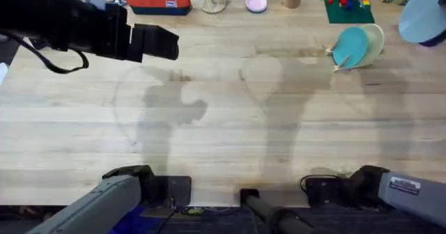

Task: Pick up the plates from the table one by one and place each into a slot on the dish rack.

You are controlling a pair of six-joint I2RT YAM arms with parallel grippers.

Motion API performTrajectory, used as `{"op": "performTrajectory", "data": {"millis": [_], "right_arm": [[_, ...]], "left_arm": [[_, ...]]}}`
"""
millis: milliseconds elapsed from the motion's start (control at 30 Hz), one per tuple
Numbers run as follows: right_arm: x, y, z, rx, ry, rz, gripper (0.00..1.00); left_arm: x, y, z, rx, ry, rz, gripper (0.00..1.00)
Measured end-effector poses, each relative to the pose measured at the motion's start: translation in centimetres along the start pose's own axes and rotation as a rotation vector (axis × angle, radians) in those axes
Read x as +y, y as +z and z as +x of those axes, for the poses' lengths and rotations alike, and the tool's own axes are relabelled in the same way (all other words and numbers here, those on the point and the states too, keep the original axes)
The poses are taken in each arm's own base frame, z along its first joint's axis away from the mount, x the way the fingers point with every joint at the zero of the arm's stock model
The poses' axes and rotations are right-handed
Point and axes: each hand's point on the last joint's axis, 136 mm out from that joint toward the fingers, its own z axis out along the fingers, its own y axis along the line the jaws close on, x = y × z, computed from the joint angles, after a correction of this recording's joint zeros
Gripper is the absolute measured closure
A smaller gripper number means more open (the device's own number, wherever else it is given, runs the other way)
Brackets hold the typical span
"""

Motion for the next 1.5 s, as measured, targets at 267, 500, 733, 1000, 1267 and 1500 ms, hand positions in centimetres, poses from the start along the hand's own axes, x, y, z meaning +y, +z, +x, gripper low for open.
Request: {"op": "performTrajectory", "data": {"millis": [267, 500, 733, 1000, 1267, 1500], "right_arm": [[0.0, 0.0, 0.0, -0.001, -0.029, -0.002, 0.973], [0.7, 0.0, -0.2, -0.015, -0.066, -0.04, 0.973], [0.3, -0.1, -0.2, -0.022, -0.056, -0.05, 0.973], [-0.1, -0.2, -0.4, -0.056, -0.021, -0.092, 0.973], [-0.2, 0.4, -0.4, -0.052, -0.024, -0.108, 0.973], [-0.2, 1.3, -0.3, -0.033, -0.036, -0.119, 0.973]], "left_arm": [[0.0, 0.0, 0.0, 0.0, 0.0, 0.0, 0.007], [0.0, 0.0, 0.0, 0.0, 0.0, 0.0, 0.007], [0.0, 0.0, 0.0, 0.0, 0.0, 0.0, 0.007], [0.0, 0.0, 0.0, 0.0, 0.0, 0.0, 0.007], [-0.1, 0.0, 0.5, 0.02, -0.009, 0.006, 0.007], [-0.1, 0.0, 0.5, 0.019, -0.009, 0.006, 0.007]]}}
